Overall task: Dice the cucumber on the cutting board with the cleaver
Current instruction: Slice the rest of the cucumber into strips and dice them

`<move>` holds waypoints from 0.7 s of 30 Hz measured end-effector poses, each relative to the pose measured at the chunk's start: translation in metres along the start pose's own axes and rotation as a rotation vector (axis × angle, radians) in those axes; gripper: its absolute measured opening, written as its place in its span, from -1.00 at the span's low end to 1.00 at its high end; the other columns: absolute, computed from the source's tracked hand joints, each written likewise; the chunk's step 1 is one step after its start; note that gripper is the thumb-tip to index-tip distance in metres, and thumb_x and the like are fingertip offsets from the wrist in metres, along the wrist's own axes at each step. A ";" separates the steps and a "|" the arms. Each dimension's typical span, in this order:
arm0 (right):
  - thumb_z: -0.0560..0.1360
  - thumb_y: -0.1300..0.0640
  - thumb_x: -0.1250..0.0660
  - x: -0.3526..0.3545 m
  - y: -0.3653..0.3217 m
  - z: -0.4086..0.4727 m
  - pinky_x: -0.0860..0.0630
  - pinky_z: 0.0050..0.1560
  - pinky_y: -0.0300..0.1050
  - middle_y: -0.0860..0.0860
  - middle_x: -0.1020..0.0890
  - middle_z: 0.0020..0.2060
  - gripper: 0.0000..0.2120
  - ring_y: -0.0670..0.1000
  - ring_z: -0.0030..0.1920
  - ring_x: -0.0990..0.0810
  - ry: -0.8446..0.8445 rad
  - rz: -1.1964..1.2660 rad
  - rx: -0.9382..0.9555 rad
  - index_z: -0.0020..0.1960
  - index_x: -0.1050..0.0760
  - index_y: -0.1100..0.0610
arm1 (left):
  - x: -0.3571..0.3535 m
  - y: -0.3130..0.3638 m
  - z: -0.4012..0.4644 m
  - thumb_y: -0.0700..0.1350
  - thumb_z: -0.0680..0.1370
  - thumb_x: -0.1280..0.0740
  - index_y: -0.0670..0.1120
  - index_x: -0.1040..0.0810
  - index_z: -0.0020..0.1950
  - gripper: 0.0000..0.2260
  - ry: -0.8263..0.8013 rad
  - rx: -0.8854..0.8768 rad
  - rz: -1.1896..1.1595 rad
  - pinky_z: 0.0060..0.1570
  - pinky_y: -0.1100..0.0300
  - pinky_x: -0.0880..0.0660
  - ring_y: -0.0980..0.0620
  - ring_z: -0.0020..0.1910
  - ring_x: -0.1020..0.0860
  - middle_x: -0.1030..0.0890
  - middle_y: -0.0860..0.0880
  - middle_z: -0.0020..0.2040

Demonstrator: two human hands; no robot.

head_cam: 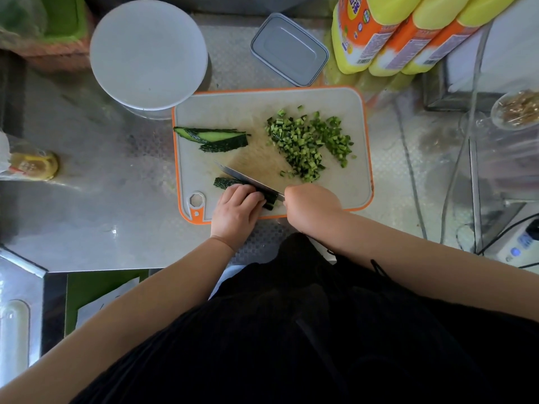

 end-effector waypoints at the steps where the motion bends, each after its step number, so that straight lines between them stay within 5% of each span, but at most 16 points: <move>1: 0.59 0.25 -0.15 0.001 0.000 0.000 -0.32 -0.32 -0.09 0.00 -0.32 -0.37 -0.87 0.09 -0.27 -0.42 -0.006 -0.005 -0.002 -0.13 -0.32 0.11 | 0.000 0.000 0.000 -0.18 0.56 -0.39 -0.20 -0.63 -0.05 -0.92 0.000 -0.001 0.000 0.05 0.02 -0.50 -0.18 -0.02 -0.52 -0.60 -0.13 -0.04; 7: 0.54 0.31 -0.15 -0.011 -0.002 0.008 -0.34 -0.31 -0.07 0.01 -0.32 -0.39 -0.91 0.12 -0.27 -0.44 -0.005 0.022 -0.014 -0.05 -0.40 0.18 | 0.001 0.000 0.000 -0.21 0.55 -0.40 -0.20 -0.63 -0.05 -0.94 0.019 -0.023 -0.006 0.07 0.02 -0.50 -0.18 -0.03 -0.52 -0.60 -0.13 -0.05; 15: 0.59 0.00 -0.20 -0.012 0.017 0.021 -0.41 -0.26 -0.07 0.01 -0.43 -0.33 -0.79 0.11 -0.24 -0.49 -0.034 0.248 -0.041 -0.12 -0.38 0.13 | 0.002 0.002 -0.004 -0.11 0.57 -0.34 -0.11 -0.65 -0.05 -0.88 0.023 0.052 0.090 -0.04 0.01 -0.45 -0.10 0.00 -0.50 -0.63 -0.05 -0.02; 21: 0.61 -0.02 -0.16 -0.017 0.016 0.014 -0.42 -0.29 -0.07 0.01 -0.42 -0.35 -0.74 0.11 -0.26 -0.49 -0.001 0.237 -0.027 -0.16 -0.35 0.12 | 0.000 0.002 -0.005 -0.11 0.59 -0.31 -0.17 -0.64 -0.05 -0.83 0.011 0.126 -0.007 -0.02 -0.01 -0.49 -0.18 -0.04 -0.51 -0.60 -0.12 -0.04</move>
Point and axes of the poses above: each hand's wrist, its own z-axis towards the middle knuckle, its own x-axis out of the back of the hand, y = z × x, the point moved 5 cm from there along z, towards the middle knuckle
